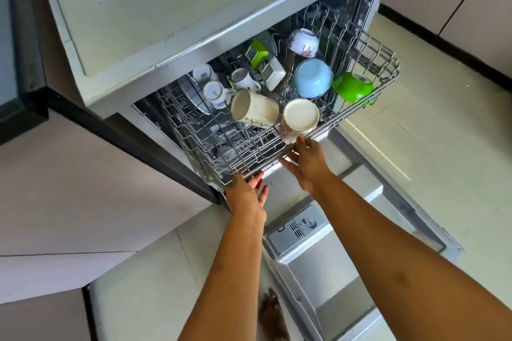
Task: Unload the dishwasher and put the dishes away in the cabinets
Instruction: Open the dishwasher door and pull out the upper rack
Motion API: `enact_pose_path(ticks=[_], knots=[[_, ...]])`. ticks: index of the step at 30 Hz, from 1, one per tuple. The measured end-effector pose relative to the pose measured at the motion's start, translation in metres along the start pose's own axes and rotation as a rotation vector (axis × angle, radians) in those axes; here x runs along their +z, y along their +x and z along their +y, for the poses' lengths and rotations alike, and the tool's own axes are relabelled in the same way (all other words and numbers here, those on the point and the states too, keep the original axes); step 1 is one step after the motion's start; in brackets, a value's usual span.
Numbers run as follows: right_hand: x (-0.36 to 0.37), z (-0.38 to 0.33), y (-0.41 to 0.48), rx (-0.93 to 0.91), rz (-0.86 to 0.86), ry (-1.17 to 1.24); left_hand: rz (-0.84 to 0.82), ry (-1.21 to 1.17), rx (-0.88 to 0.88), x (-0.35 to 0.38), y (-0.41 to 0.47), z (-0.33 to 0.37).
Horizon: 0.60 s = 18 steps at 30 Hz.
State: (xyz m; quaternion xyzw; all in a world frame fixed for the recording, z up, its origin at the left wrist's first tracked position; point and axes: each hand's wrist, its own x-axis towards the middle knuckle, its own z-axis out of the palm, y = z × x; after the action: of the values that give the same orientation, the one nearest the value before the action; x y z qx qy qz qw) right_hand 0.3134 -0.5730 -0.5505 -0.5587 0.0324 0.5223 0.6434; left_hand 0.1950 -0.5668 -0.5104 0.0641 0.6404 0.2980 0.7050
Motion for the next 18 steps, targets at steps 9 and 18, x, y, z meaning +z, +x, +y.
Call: enact_pose_path(ticks=[9, 18], knots=[[-0.04, 0.01, -0.029, -0.004, 0.026, -0.029, -0.013, -0.007, -0.007, -0.013, -0.041, -0.04], [-0.058, 0.002, -0.037, 0.035, 0.024, -0.075, -0.073, 0.001, 0.003, -0.014, -0.049, -0.059]])
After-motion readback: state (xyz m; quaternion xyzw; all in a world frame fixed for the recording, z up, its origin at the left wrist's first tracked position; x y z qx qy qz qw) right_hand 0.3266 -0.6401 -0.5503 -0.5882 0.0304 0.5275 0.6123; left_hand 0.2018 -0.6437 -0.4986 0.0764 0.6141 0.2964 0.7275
